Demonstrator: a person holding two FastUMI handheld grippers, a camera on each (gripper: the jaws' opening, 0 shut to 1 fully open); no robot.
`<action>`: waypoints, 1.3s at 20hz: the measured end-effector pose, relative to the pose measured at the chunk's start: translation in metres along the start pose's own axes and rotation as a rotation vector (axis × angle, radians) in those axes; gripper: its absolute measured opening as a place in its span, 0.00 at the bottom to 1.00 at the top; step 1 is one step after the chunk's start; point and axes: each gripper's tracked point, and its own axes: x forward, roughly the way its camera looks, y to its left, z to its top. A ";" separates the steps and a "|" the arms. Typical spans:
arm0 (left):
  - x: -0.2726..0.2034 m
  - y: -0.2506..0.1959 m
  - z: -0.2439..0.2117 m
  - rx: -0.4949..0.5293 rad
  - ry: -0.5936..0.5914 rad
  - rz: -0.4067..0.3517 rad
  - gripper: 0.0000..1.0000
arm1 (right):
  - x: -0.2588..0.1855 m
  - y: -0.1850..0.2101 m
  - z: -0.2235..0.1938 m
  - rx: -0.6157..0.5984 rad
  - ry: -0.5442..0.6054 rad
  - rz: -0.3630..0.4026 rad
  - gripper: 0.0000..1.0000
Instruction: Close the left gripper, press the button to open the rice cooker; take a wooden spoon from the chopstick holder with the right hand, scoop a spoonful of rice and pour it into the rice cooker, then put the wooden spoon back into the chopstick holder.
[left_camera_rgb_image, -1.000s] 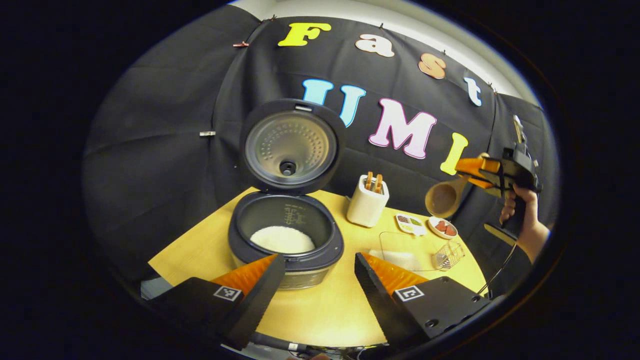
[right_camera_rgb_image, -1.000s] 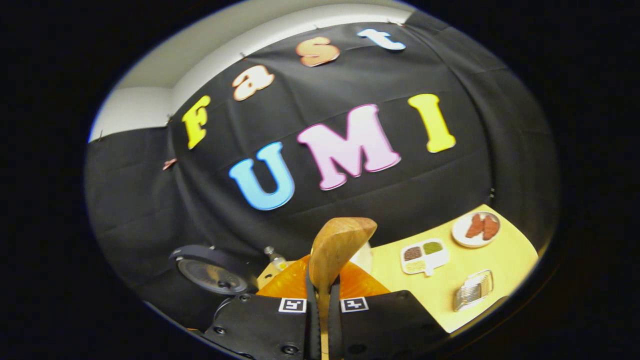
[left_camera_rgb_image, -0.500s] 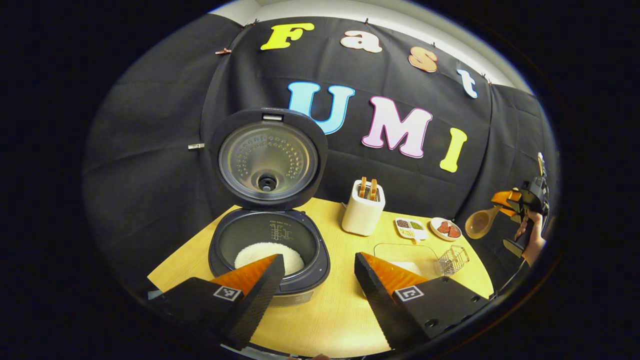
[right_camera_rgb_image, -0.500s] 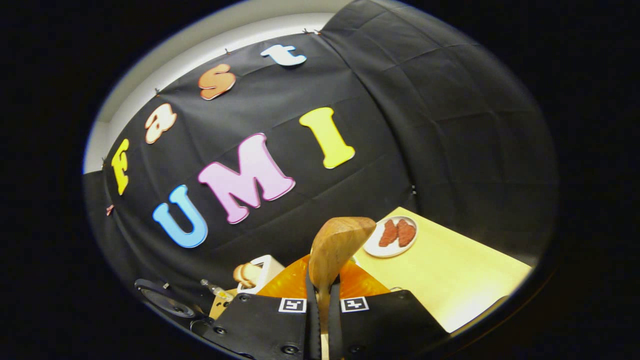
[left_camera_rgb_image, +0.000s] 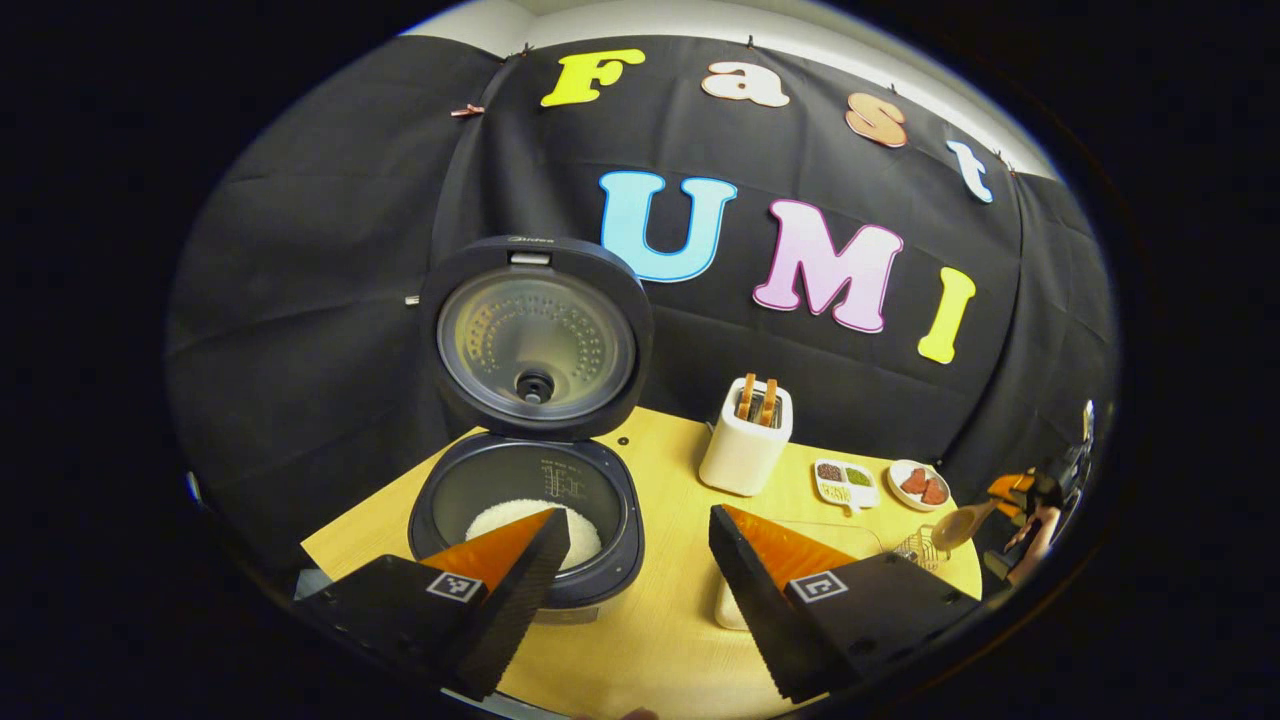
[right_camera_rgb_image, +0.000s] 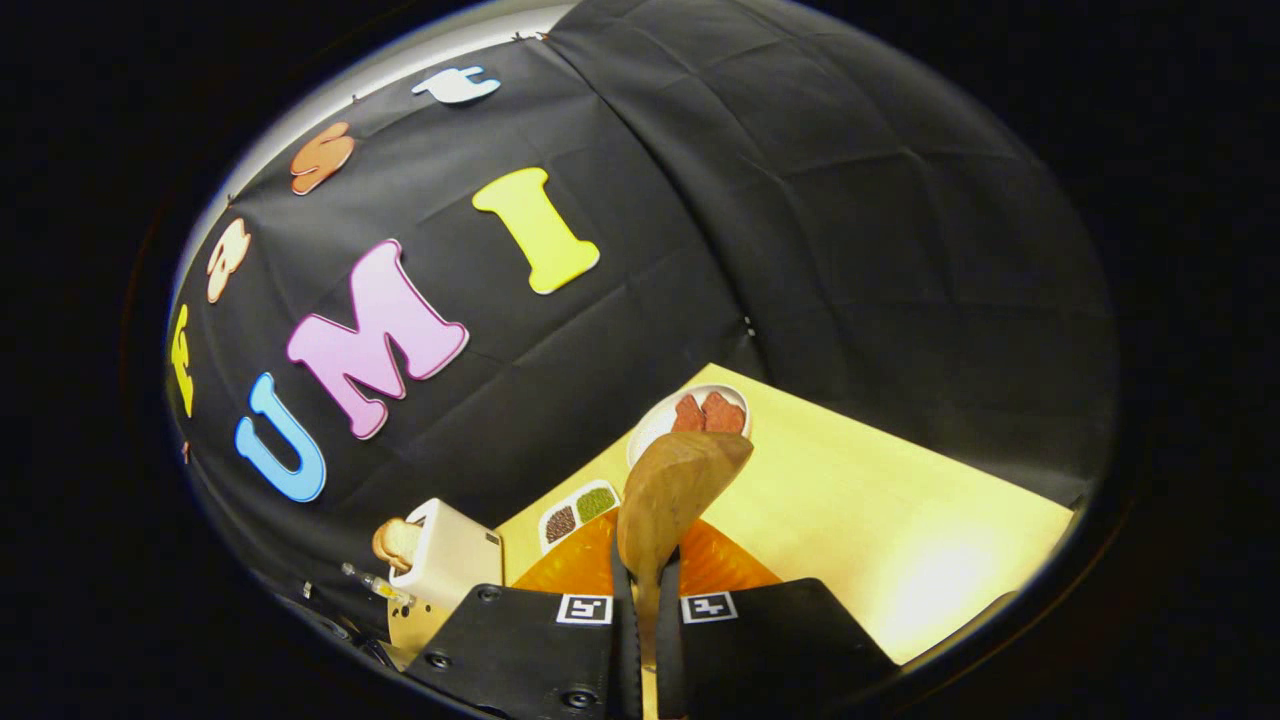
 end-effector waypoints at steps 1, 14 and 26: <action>0.000 -0.001 0.006 -0.006 -0.012 0.011 0.95 | 0.007 -0.003 -0.009 -0.006 0.016 -0.004 0.10; -0.012 0.041 0.099 0.072 -0.243 0.132 0.95 | 0.032 -0.001 -0.066 -0.092 0.132 -0.037 0.38; 0.016 0.051 0.216 0.343 -0.624 0.066 0.95 | -0.090 -0.024 -0.035 -0.314 0.019 -0.105 0.99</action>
